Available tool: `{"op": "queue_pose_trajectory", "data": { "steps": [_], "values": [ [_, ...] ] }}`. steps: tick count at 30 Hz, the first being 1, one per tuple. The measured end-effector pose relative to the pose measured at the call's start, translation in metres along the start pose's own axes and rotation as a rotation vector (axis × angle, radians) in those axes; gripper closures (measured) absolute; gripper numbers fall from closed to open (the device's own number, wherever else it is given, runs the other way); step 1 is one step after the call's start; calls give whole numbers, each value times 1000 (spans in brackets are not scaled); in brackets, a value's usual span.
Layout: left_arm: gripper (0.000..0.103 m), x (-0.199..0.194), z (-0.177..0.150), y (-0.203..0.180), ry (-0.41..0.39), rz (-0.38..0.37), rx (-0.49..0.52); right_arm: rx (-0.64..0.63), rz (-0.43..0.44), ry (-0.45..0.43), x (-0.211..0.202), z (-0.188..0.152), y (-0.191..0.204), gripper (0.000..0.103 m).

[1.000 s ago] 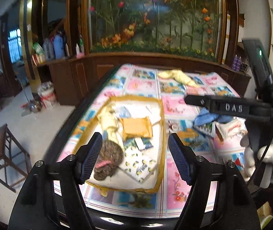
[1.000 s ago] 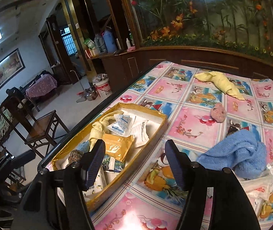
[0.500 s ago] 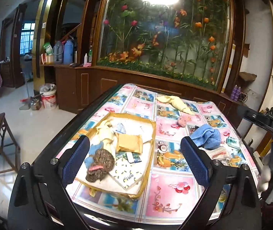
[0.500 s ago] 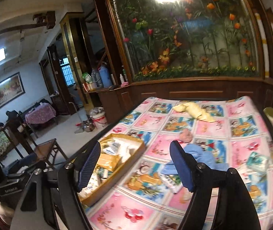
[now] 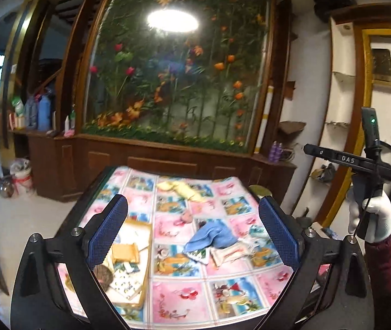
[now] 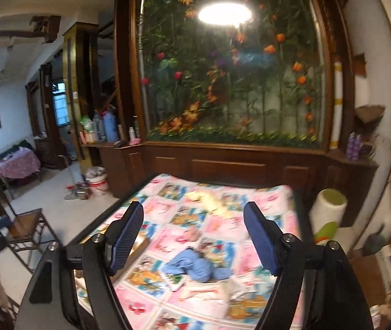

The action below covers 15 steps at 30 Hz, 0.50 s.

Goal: Organize soft objects
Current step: 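Move both open grippers back over the remaining items on the bed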

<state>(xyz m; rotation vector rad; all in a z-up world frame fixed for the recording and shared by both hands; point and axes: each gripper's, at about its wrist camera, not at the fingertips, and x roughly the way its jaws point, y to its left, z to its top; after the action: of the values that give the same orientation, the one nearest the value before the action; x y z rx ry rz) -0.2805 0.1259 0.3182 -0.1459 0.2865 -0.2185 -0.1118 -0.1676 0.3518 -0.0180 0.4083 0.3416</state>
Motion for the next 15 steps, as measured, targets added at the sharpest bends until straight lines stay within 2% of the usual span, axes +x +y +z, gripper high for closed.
{"op": "queue_pose_trajectory", "data": {
  "steps": [2,5,9,12,15],
  "values": [
    [6,-8,10,-6,-23,9,41,5,-20,-1,-11,5,-6,22],
    [6,-9,1,-5,-47,41,55,22,-3,36,-3,-15,-12,21],
    [6,26,-26,10,55,44,2,91,56,178,51,-58,-17,21],
    [6,55,-49,19,109,128,-12,115,97,263,96,-85,-10,21],
    [6,84,-73,25,154,183,-26,121,144,299,127,-108,1,21]
  ]
}}
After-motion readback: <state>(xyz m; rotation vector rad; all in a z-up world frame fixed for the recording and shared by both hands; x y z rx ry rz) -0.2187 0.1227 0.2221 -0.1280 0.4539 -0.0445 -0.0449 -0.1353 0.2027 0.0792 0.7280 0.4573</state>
